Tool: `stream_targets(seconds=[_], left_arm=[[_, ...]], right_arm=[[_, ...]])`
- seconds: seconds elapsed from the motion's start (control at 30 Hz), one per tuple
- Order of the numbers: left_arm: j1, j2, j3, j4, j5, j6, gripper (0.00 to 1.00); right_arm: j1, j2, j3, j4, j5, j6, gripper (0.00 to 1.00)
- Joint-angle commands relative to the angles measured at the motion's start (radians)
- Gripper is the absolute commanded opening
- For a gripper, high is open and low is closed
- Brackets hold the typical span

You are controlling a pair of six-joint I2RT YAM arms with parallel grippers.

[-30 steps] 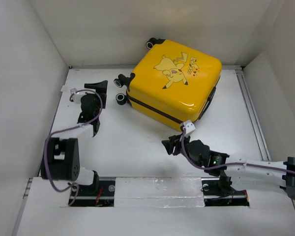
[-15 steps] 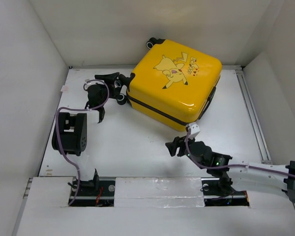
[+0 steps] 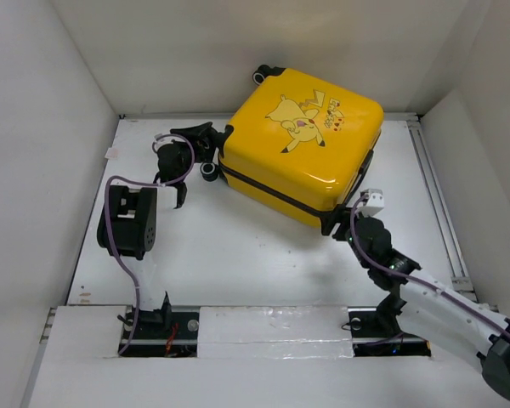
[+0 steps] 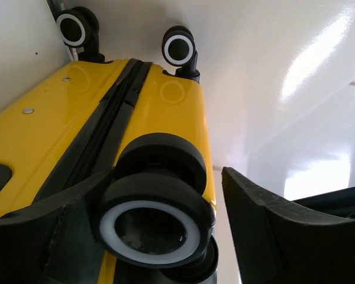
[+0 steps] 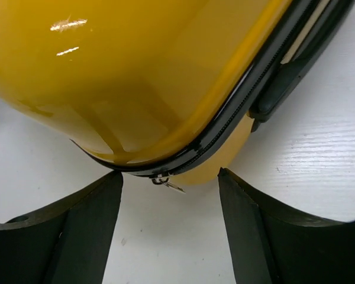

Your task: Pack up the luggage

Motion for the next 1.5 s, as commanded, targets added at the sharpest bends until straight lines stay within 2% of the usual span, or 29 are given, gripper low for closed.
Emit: stream_targets(seconds=[0.0,0.1,0.23,0.27,0.37,0.43,0.5,0.6,0.7,0.8,0.87,0.97,1.13,1.17,1.33,1.47], left_arm=[[-0.002,-0.001,0.043,0.107,-0.003,-0.013,0.64],[-0.002,0.011,0.054,0.133,-0.003,-0.025,0.54],[-0.002,0.011,0.054,0.144,-0.003,-0.025,0.45],[-0.002,0.011,0.054,0.143,-0.003,-0.016,0.39],[-0.002,0.011,0.054,0.143,-0.003,-0.002,0.3],[-0.002,0.002,0.054,0.13,-0.003,0.009,0.19],[-0.002,0.002,0.063,0.119,-0.003,0.018,0.13],[-0.002,0.002,0.063,0.119,-0.003,0.027,0.01],[-0.002,-0.007,0.063,0.099,-0.003,0.05,0.0],[-0.002,-0.007,0.063,0.113,-0.003,0.05,0.0],[-0.002,-0.007,0.054,0.113,-0.003,0.05,0.0],[-0.002,-0.016,0.054,0.104,-0.003,0.059,0.0],[-0.002,-0.035,0.045,0.104,-0.013,0.091,0.0],[-0.002,-0.035,0.045,0.104,-0.013,0.091,0.0],[-0.011,-0.058,0.005,0.125,-0.003,0.142,0.0],[-0.034,-0.096,-0.05,0.153,-0.003,0.174,0.0]], right_arm=[[-0.101,0.009,0.064,0.007,-0.109,-0.067,0.71],[-0.166,0.035,0.064,0.069,-0.217,-0.107,0.66],[-0.185,0.06,0.075,0.096,-0.307,-0.127,0.61],[-0.185,0.06,0.066,0.096,-0.307,-0.118,0.61],[-0.174,0.049,0.018,0.127,-0.298,-0.118,0.61],[-0.174,0.038,0.006,0.164,-0.284,-0.118,0.57],[-0.174,0.038,-0.022,0.197,-0.267,-0.118,0.47],[-0.174,0.048,-0.013,0.214,-0.302,-0.13,0.47],[-0.174,0.048,-0.025,0.23,-0.313,-0.13,0.53],[-0.174,0.06,-0.039,0.27,-0.302,-0.153,0.51],[-0.174,0.09,-0.002,0.27,-0.302,-0.162,0.39],[-0.174,0.113,0.012,0.271,-0.322,-0.162,0.35],[-0.174,0.143,0.021,0.311,-0.322,-0.153,0.11],[-0.174,0.143,0.004,0.325,-0.322,-0.142,0.0],[-0.127,0.133,-0.029,0.374,-0.31,-0.119,0.0],[0.039,0.146,-0.03,0.359,-0.183,-0.131,0.0]])
